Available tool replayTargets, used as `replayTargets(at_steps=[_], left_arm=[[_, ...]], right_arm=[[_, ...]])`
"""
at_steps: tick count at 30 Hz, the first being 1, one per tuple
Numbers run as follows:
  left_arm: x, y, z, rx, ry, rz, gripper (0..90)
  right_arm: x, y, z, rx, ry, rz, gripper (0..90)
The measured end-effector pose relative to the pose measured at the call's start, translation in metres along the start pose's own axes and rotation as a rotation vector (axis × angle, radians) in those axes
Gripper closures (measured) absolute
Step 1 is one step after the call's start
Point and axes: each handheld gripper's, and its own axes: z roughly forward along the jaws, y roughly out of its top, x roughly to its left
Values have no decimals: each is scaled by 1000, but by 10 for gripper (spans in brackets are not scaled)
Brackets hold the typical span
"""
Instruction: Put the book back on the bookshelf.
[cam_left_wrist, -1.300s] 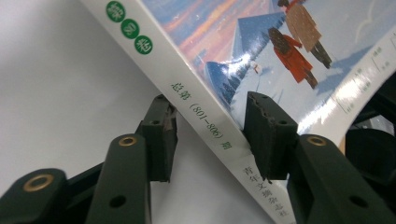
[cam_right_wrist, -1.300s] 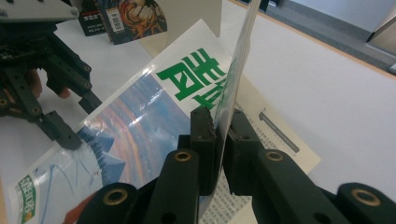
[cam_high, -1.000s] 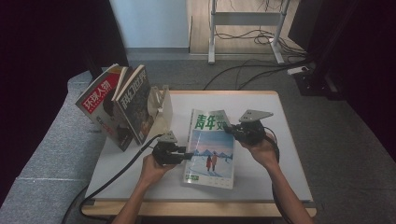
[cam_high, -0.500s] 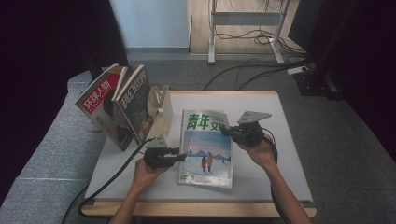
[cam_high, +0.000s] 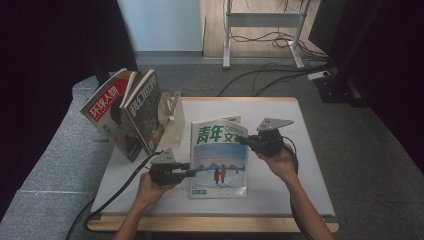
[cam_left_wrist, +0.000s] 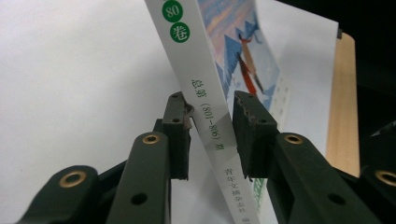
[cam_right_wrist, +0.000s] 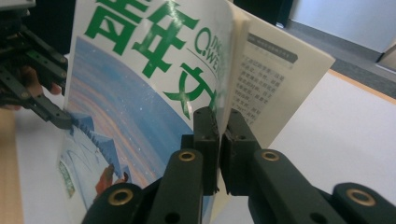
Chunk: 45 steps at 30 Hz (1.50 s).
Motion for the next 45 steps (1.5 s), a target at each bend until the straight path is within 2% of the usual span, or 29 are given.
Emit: replayTargets(at_steps=[2, 4, 5, 8, 9, 10, 11, 13, 14, 16, 17, 19, 22, 26, 32, 33, 35, 38, 40, 42, 45], left_arm=[[-2, 0, -1, -7, 4, 11, 691], [-2, 1, -1, -21, 24, 17, 695], [-2, 2, -2, -39, 49, 25, 700], [1, 4, -6, -99, 102, 45, 729], [1, 4, -6, -99, 102, 45, 737], [3, 6, -8, -122, 108, 49, 737], [2, 6, -9, -134, 120, 61, 742], [2, 5, -8, -119, 124, 76, 742], [1, 2, -8, -93, 139, 92, 743], [1, -1, -9, -93, 138, 89, 744], [1, -5, -11, -95, 132, 88, 746], [0, -6, -12, -89, 134, 99, 747], [-1, -7, -13, -77, 135, 108, 746], [1, -8, -15, -78, 130, 109, 746], [-2, -11, -16, -86, 125, 117, 745], [-2, -11, -16, -87, 124, 118, 745], [-3, -12, -16, -89, 125, 121, 745], [-3, -12, -16, -89, 128, 119, 744], [-4, -12, -16, -92, 128, 120, 743], [-5, -13, -16, -92, 128, 123, 741], [-6, -12, -16, -84, 127, 126, 737]], right_arm=[[2, 2, 2, 0, -18, -13, 858], [3, 4, 2, -3, -31, -24, 859], [4, 6, 2, -6, -37, -29, 859], [5, 13, -3, -53, -46, -37, 860], [6, 16, -6, -66, -48, -44, 860], [6, 16, -6, -66, -48, -44, 860], [10, 25, -10, -90, -47, -65, 861], [12, 28, -11, -93, -49, -77, 861], [15, 30, -9, -81, -42, -98, 861], [16, 30, -8, -83, -38, -102, 861], [18, 28, -6, -103, -17, -102, 859], [20, 29, -6, -106, 1, -112, 855], [21, 31, -7, -96, 4, -124, 841], [21, 30, -10, -88, 8, -128, 780], [16, 16, -8, -61, -5, -114, 644], [16, 16, -8, -61, -5, -114, 644], [12, 8, -5, -50, 6, -91, 553], [9, -1, 1, -26, 15, -72, 492], [7, -4, 2, -24, 23, -63, 486], [5, -9, 7, -30, 54, -42, 482], [4, -13, 10, -28, 74, -32, 514]])
